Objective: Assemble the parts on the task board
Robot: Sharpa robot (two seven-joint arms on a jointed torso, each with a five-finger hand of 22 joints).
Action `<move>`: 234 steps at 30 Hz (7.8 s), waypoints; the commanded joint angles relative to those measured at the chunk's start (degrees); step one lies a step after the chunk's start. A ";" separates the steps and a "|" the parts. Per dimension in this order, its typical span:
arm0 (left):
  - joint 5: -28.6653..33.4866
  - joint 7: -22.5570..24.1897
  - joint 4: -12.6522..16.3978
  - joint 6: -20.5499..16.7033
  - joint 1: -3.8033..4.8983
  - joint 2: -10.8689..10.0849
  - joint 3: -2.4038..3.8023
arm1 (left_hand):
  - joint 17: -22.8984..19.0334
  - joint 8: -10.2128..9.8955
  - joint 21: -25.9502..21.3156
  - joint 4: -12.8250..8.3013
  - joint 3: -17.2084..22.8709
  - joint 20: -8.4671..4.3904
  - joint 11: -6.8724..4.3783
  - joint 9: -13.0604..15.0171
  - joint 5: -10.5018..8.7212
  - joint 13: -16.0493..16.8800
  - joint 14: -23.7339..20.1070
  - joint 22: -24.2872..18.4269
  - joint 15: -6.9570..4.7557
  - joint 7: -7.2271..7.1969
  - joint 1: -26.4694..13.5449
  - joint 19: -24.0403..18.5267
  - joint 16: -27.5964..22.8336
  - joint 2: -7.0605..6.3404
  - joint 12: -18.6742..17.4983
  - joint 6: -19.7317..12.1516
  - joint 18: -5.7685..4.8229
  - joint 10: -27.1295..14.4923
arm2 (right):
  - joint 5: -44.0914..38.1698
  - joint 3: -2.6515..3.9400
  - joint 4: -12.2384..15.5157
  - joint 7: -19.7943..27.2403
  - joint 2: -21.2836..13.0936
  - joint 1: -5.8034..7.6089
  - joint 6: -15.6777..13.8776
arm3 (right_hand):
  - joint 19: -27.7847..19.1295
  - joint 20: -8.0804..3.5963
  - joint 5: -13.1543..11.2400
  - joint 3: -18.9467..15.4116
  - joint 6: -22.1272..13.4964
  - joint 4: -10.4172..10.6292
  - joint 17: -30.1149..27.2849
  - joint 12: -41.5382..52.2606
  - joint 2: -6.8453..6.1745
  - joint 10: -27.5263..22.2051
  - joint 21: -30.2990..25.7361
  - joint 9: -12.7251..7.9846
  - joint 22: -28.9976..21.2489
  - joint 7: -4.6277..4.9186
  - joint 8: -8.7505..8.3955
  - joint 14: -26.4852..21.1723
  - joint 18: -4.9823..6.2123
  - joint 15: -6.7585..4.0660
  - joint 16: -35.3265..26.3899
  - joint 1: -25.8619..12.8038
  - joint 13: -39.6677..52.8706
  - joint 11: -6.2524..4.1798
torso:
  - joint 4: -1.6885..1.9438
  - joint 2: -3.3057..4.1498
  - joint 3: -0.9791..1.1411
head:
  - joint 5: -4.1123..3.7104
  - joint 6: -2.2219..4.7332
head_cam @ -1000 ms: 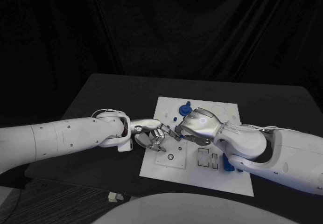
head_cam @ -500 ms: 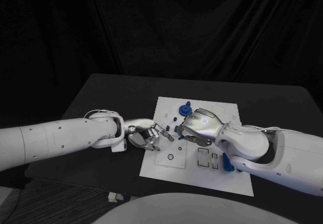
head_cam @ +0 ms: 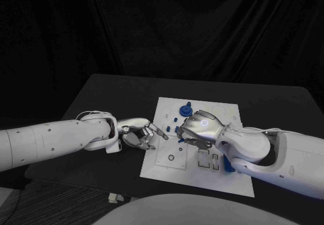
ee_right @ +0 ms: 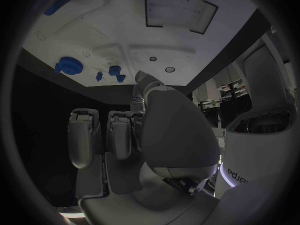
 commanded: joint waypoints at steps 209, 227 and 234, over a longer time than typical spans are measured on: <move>0.29 1.40 0.44 -2.23 -0.06 -0.47 0.04 | 0.09 0.27 0.77 -0.88 0.43 -0.18 -0.19 0.14 0.47 0.55 0.09 3.19 -0.14 0.12 -0.90 0.10 0.11 0.17 0.76 2.39 1.04 0.96 | 19.49 0.00 0.15 -7.38 -14.73 14.40 7.66 | -1.95 2.71 -9.83 0.06 -5.66 3.53 5.60 -83.96 -0.43 -21.98 -18.03 -11.74 9.10 0.26 -5.36 3.59 2.86 3.06 -9.98 -11.47 -51.77 5.37 | 0.02 0.07 0.02 | -1.23 0.01; 0.29 1.43 0.73 -2.38 -0.06 -0.67 0.04 | 0.10 0.27 0.82 -0.91 0.47 -0.18 -0.19 0.14 0.49 0.41 0.11 3.19 -0.15 0.06 -0.92 0.12 0.12 0.20 0.59 2.46 1.03 0.82 | 23.96 -0.01 -0.62 -5.79 -13.94 8.76 10.14 | -2.80 3.15 -9.93 -0.75 -7.05 3.52 3.69 -85.48 -0.91 -24.55 -20.59 -13.21 8.58 2.27 -6.58 2.90 3.21 3.66 -11.70 -9.82 -53.92 6.24 | 0.02 0.05 0.02 | -1.01 0.01; 0.29 1.41 0.76 -2.33 -0.06 -0.61 0.04 | 0.10 0.27 0.82 -0.91 0.47 -0.18 -0.19 0.14 0.49 0.41 0.11 3.19 -0.15 0.06 -0.92 0.12 0.12 0.20 0.59 2.46 1.03 0.82 | 24.07 -0.01 -0.71 -4.77 -13.51 7.68 9.48 | -2.98 3.28 -9.98 -1.07 -7.67 3.49 3.53 -85.67 -1.12 -24.93 -21.10 -13.70 8.51 3.31 -6.95 2.80 3.28 3.80 -11.77 -9.37 -54.54 6.44 | -0.01 0.04 0.01 | -0.99 0.01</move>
